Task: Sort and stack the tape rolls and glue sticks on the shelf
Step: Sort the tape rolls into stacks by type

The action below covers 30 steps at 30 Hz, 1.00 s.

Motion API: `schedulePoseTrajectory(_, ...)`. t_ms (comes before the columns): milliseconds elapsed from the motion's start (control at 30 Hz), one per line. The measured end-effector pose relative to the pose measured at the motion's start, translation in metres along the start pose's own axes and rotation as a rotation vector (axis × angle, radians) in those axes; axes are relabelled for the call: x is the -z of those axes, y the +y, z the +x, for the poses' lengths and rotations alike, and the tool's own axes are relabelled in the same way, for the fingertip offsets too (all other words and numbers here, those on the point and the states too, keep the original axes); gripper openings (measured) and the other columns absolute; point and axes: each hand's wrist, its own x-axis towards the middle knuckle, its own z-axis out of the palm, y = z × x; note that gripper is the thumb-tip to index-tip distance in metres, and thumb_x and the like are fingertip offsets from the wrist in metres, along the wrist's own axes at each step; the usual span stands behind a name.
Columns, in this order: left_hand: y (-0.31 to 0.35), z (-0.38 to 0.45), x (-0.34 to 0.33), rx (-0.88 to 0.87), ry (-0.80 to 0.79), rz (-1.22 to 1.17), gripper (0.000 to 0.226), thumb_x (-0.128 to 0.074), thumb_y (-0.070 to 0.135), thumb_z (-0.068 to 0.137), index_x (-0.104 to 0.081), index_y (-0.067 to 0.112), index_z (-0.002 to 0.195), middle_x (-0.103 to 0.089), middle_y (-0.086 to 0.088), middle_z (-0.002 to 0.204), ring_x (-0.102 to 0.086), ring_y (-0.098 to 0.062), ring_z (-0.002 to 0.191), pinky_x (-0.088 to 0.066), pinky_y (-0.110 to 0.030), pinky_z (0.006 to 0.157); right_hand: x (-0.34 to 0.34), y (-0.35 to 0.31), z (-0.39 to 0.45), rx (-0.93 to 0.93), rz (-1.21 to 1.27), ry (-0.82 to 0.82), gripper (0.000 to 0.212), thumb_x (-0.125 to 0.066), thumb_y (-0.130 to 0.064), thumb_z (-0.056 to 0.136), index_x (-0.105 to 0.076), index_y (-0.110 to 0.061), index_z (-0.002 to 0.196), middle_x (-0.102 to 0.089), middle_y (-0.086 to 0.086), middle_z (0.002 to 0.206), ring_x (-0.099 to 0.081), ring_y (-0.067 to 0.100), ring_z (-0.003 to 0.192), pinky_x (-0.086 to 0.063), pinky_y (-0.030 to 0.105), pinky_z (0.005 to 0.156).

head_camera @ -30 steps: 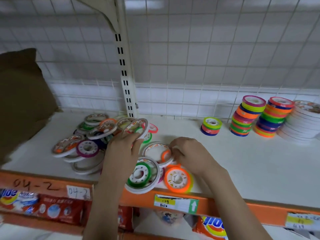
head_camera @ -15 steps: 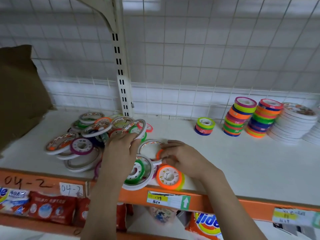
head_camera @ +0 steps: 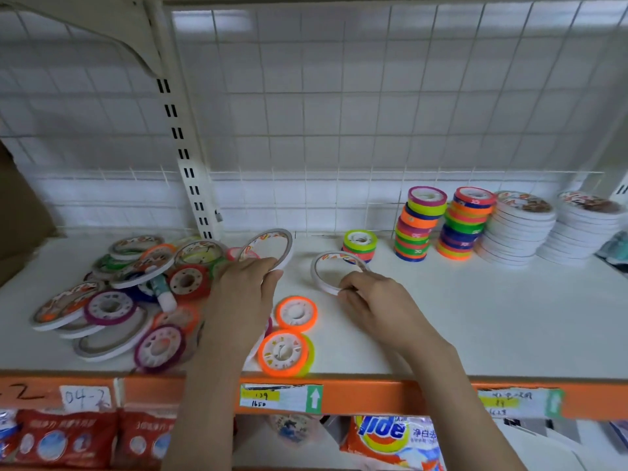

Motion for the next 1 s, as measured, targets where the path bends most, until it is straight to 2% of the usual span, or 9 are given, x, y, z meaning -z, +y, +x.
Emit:
schedulePoseTrajectory(200,0.058,0.011,-0.034,-0.065,-0.046,-0.002,0.041,-0.038,0.033,0.084,-0.069,0.006,0.083,-0.069,-0.012,0.073,-0.064,-0.031,0.063,-0.054,-0.045,0.061,0.038,0.043,-0.037,-0.061,-0.031,0.056,0.023,-0.046,-0.026,0.088,-0.063,-0.013,0.097,-0.066,0.005,0.093,-0.060,0.026,0.087,-0.041,0.030,0.067)
schedulePoseTrajectory(467,0.154,0.015,-0.091,-0.159,-0.134,-0.001,0.039,-0.039,0.033,0.080,-0.070,0.010,0.077,-0.066,-0.007,0.065,-0.063,-0.029,0.058,-0.053,-0.038,0.058,0.102,0.118,-0.091,-0.127,-0.044,0.122,0.019,-0.050,-0.021,0.091,-0.064,-0.011,0.099,-0.065,0.007,0.094,-0.060,0.028,0.088,-0.044,0.035,0.071)
schedulePoseTrajectory(667,0.208,0.015,-0.119,-0.148,-0.162,0.010,0.019,-0.053,0.021,0.081,-0.067,0.009,0.074,-0.062,-0.006,0.061,-0.059,-0.031,0.057,-0.045,-0.037,0.055,0.134,0.166,-0.116,-0.129,-0.035,0.162,0.015,-0.054,-0.014,0.091,-0.064,-0.009,0.102,-0.066,0.008,0.097,-0.059,0.029,0.091,-0.047,0.038,0.073)
schedulePoseTrajectory(867,0.264,0.034,-0.128,-0.188,-0.096,-0.006,0.023,-0.050,0.023,0.083,-0.068,0.008,0.080,-0.063,-0.006,0.065,-0.056,-0.030,0.059,-0.034,-0.030,0.059,0.157,0.208,-0.135,-0.157,-0.024,0.167,0.015,-0.053,-0.018,0.093,-0.064,-0.012,0.102,-0.066,0.005,0.097,-0.058,0.026,0.092,-0.046,0.038,0.074)
schedulePoseTrajectory(1000,0.303,0.076,-0.133,-0.278,-0.094,-0.028,0.036,-0.042,0.029,0.084,-0.070,0.007,0.089,-0.066,-0.012,0.072,-0.059,-0.035,0.069,-0.044,-0.036,0.066,0.169,0.232,-0.150,-0.195,-0.023,0.177,0.015,-0.053,-0.018,0.093,-0.064,-0.011,0.102,-0.066,0.005,0.098,-0.059,0.026,0.092,-0.045,0.036,0.073)
